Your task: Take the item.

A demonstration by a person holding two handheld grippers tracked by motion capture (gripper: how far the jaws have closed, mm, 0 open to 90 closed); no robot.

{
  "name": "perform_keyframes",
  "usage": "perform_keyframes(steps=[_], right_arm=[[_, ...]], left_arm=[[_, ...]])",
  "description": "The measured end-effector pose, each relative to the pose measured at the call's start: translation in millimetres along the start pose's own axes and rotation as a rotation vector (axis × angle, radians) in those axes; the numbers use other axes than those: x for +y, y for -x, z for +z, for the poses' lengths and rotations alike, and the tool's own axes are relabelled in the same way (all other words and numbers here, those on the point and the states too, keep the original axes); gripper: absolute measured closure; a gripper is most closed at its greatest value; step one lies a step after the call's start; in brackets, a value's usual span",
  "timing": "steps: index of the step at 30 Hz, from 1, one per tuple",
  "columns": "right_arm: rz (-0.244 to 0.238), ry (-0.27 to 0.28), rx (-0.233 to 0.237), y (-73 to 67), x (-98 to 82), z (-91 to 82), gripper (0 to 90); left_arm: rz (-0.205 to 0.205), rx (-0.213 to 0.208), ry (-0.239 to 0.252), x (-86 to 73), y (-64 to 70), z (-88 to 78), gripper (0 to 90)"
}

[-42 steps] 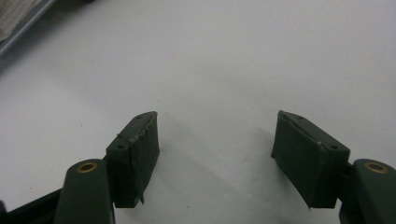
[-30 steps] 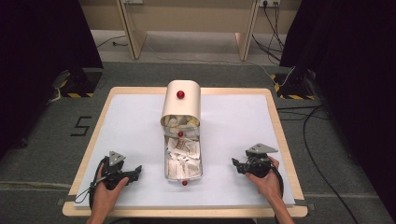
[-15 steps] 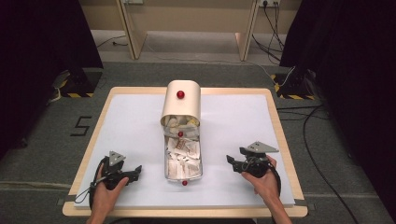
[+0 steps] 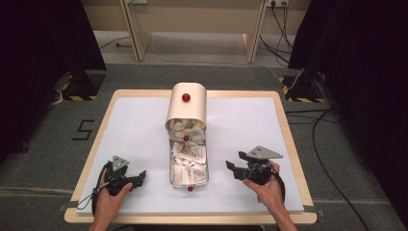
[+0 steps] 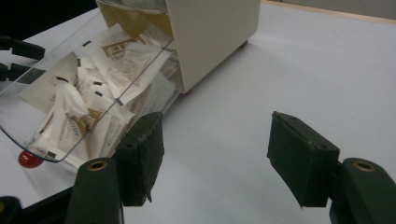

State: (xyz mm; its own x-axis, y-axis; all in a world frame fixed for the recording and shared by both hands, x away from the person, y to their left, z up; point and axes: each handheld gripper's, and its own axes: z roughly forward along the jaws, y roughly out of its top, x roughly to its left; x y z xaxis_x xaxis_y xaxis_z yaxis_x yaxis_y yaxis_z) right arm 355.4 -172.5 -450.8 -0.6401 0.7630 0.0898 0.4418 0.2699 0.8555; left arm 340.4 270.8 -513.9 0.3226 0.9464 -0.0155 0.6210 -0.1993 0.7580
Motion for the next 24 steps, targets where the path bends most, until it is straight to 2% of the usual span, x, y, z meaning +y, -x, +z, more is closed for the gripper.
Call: perform_keyframes(steps=[5,24], right_arm=[[-0.023,0.004,0.025,-11.5,4.6,0.2,37.2],[-0.071,0.025,0.089,-36.6,18.8,3.6,38.5]], left_arm=[[0.000,0.000,0.000,0.0,0.0,0.0,13.8],[0.000,0.000,0.000,0.0,0.0,0.0,13.8]])
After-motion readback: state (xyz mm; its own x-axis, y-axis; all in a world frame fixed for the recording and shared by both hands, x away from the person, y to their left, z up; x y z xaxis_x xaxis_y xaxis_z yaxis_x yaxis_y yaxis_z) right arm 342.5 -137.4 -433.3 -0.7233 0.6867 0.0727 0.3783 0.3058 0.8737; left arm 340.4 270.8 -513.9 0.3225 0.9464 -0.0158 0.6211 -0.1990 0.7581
